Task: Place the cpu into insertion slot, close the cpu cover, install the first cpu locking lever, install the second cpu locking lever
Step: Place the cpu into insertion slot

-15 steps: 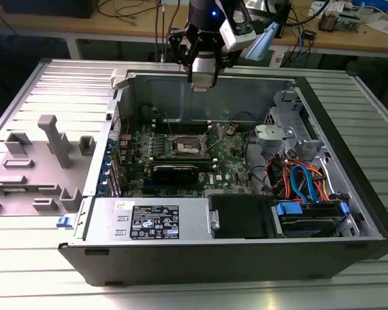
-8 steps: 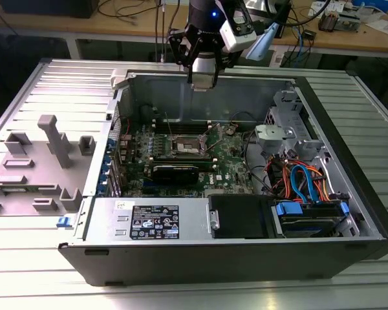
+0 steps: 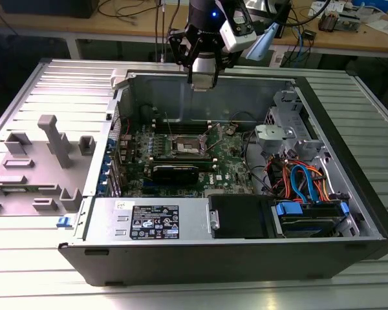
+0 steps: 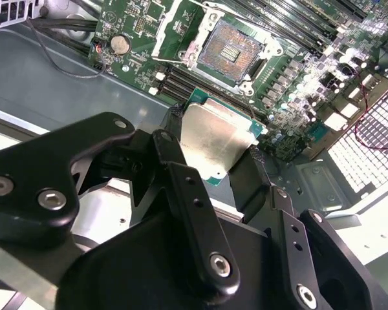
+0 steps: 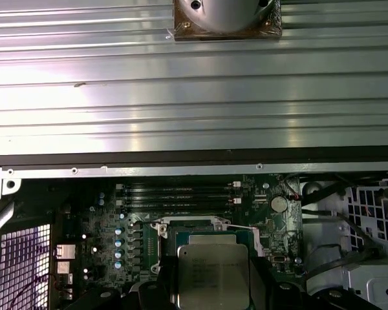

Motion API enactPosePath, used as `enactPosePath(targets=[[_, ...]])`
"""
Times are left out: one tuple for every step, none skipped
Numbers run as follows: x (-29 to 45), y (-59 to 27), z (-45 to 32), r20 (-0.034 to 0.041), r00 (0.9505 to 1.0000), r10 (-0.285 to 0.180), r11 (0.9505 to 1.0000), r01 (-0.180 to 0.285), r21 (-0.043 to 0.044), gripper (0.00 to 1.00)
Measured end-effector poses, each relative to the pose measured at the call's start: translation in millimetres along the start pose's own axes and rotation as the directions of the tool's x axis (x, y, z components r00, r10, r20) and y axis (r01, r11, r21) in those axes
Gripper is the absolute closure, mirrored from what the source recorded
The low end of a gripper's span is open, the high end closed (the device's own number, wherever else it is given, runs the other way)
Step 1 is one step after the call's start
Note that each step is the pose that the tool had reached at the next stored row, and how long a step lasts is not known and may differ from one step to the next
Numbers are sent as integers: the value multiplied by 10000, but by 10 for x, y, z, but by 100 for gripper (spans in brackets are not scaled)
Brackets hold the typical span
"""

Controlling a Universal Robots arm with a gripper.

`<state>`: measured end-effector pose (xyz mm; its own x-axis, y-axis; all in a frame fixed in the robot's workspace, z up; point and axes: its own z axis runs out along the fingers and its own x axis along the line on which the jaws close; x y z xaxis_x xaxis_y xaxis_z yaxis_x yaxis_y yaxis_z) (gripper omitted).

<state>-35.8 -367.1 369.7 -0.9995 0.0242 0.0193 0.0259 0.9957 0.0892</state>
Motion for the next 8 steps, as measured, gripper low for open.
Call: enactPosePath(targets=[[0, 0, 0, 0, 10000, 1, 10000, -1, 0, 46], [0, -1, 0, 0, 10000, 3, 10000, -3, 0, 46], [0, -2, 0, 1, 10000, 22, 10000, -22, 3, 46], [0, -3, 1, 4, 10000, 47, 10000, -47, 4, 46], [0, -3, 1, 6, 10000, 70, 10000, -70, 5, 46], [0, -4, 1, 9, 9999, 105, 9999, -105, 9, 46], [0, -5, 1, 12, 9999, 141, 9999, -141, 12, 46], [0, -6, 2, 17, 9998, 191, 9998, -191, 12, 46]])
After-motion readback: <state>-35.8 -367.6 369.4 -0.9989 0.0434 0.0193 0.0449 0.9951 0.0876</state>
